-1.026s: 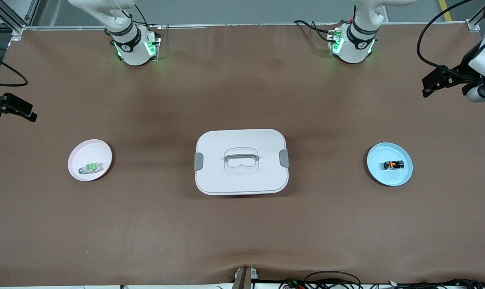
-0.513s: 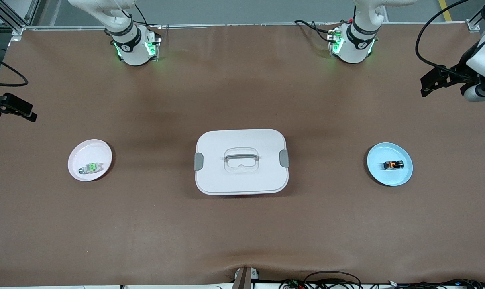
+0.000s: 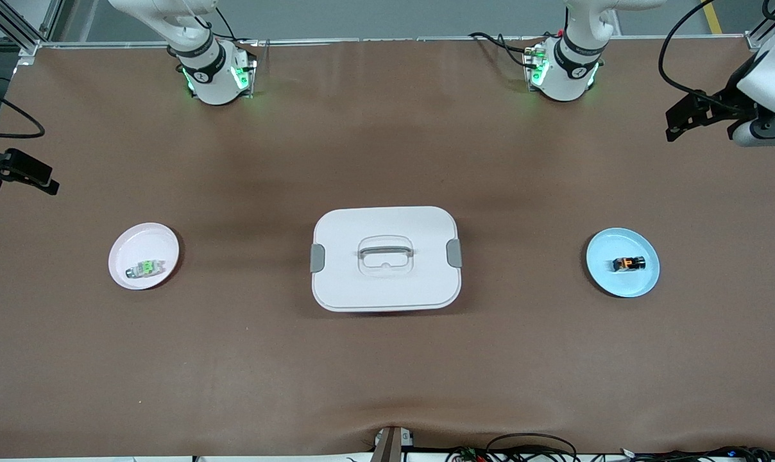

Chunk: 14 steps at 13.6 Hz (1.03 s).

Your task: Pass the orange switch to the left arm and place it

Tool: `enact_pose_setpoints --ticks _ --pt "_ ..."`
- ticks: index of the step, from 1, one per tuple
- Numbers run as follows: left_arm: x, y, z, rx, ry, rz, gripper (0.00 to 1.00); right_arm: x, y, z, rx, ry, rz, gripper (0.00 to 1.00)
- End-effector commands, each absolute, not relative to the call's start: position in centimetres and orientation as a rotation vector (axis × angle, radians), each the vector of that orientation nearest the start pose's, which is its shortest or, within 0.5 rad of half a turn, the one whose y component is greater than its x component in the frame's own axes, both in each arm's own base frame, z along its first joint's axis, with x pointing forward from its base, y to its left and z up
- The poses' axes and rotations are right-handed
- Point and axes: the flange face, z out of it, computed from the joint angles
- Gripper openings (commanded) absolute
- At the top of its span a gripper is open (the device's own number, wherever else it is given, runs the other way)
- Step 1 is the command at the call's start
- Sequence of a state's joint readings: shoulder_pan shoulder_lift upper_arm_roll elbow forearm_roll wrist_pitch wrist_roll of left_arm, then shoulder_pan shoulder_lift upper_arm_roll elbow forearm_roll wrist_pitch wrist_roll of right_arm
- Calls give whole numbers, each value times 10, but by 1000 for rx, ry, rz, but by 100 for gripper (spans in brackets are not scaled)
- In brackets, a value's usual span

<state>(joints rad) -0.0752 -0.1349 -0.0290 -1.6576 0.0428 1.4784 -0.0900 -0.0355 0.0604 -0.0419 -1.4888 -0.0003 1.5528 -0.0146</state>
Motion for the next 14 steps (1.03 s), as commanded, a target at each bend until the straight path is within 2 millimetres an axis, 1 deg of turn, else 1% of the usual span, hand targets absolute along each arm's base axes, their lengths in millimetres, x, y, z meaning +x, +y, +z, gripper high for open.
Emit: enact_pose_setpoints --ticks 1,4,5,8,14 --pt "488 -48 650 -3109 47 25 100 567 -44 633 -3146 80 -12 100" --pt "492 -47 652 -3125 44 25 100 567 -44 634 -3145 80 -14 100" --pt "494 -46 655 -3127 42 15 100 567 -44 634 -3147 80 -14 100" --pt "502 -43 656 -3128 27 10 100 567 -44 633 -3146 80 -12 100" --pt "501 -42 656 -3118 19 28 100 568 -44 634 -3147 80 -17 100"
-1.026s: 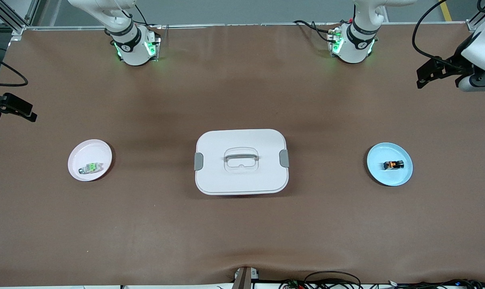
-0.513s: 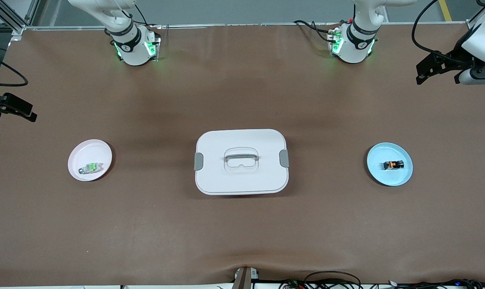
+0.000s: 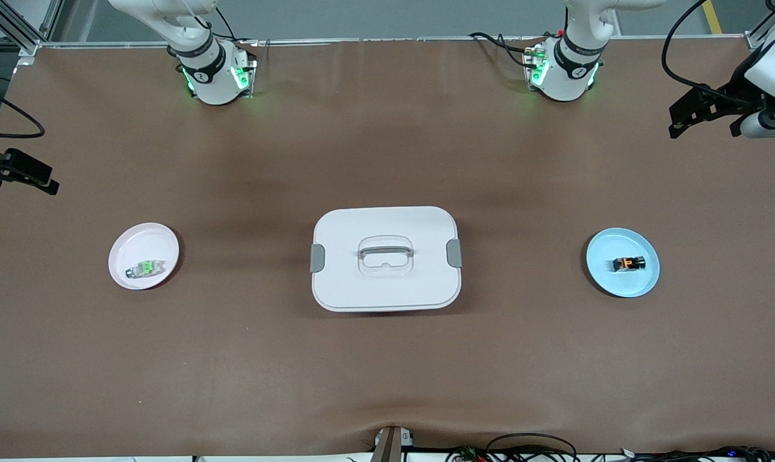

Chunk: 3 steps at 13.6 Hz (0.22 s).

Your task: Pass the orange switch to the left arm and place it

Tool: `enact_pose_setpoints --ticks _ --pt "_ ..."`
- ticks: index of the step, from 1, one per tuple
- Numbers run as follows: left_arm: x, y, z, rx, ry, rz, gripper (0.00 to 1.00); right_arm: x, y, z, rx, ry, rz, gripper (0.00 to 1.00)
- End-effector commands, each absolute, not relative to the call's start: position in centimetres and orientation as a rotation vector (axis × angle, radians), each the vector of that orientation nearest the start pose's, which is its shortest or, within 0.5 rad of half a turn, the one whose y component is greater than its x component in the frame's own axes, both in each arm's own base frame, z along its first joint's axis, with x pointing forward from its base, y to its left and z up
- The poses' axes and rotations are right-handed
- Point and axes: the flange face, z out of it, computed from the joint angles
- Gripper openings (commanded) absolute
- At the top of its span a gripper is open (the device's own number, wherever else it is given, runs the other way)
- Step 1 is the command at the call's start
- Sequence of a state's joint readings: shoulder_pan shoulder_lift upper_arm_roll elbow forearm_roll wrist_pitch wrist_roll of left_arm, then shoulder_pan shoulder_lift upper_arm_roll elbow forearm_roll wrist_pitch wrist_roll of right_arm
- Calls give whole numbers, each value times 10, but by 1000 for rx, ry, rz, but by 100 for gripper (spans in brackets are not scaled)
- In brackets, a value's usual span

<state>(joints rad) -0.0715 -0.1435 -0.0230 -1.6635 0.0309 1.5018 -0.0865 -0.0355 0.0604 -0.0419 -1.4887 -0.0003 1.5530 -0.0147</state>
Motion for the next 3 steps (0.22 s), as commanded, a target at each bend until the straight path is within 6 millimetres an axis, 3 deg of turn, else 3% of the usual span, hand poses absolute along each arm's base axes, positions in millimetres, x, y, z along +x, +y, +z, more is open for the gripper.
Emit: enact_pose_setpoints --ticks 1,3 --pt "501 -43 656 -3117 21 28 100 568 -44 633 -3147 80 -14 100" --pt "501 -42 656 -3118 19 26 100 568 -44 634 -3147 80 -17 100"
